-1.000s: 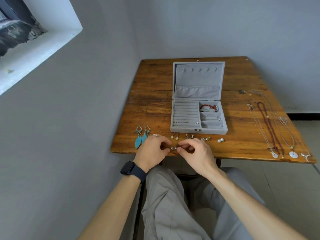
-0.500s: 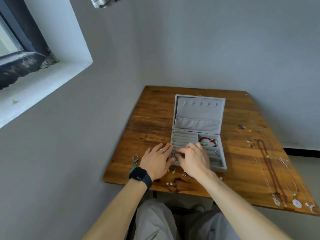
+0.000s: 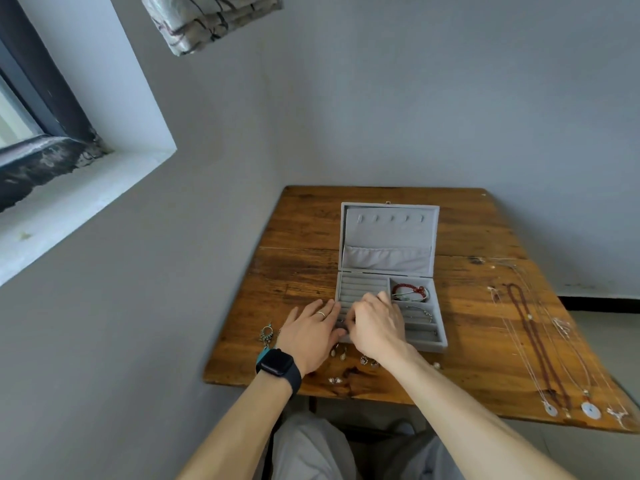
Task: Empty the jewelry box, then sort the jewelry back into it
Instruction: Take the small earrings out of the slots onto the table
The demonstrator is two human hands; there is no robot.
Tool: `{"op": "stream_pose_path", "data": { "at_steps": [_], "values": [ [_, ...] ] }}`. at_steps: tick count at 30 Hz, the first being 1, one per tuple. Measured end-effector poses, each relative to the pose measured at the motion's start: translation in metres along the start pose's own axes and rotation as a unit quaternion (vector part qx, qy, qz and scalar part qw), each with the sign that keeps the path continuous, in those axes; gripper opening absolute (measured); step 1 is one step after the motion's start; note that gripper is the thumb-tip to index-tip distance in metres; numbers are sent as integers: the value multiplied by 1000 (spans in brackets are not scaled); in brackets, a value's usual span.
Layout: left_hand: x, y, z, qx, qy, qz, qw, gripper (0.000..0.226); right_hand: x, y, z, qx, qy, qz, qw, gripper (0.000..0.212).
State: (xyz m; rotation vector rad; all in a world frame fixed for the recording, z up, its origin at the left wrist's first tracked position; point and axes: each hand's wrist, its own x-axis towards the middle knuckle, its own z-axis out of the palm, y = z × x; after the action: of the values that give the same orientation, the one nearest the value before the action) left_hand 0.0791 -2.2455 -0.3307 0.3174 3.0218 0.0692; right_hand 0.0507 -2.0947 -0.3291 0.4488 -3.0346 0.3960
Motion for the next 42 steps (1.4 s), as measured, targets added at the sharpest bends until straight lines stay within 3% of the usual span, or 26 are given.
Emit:
{"op": "stream_pose_path", "data": {
  "at_steps": [3,7,12,20,25,30,35,38,42],
  "values": [
    [2,-2,-5,8,-9,3,1000,58,-14,3,-1,49,17,10,999,22],
    [5,-3,-13,25,-25,9,999,53,-57,18,-3,168,72,30,983,3],
    [4,4,-21,33,2,6,999,43,-111,45,7,303,88,75,946,5],
    [12,13,-32,-103,6,-81,991,25,-136,60,29,298,94,87,946,7],
    [21,22,-26,-96,39,-113,988,10,-137,58,31,288,99,69,950,6],
    [18,25,-28,-108,56,-100,988,9,-136,62,33,272,96,64,955,7],
    [-23,31,-13,-284,188,-106,934,8,-136,63,38,256,97,60,960,10],
    [-51,39,7,-345,198,-82,914,6,-135,63,40,244,109,59,962,9],
    [-68,53,35,-336,173,-76,923,6,-136,64,40,227,121,55,965,9]
  ]
}}
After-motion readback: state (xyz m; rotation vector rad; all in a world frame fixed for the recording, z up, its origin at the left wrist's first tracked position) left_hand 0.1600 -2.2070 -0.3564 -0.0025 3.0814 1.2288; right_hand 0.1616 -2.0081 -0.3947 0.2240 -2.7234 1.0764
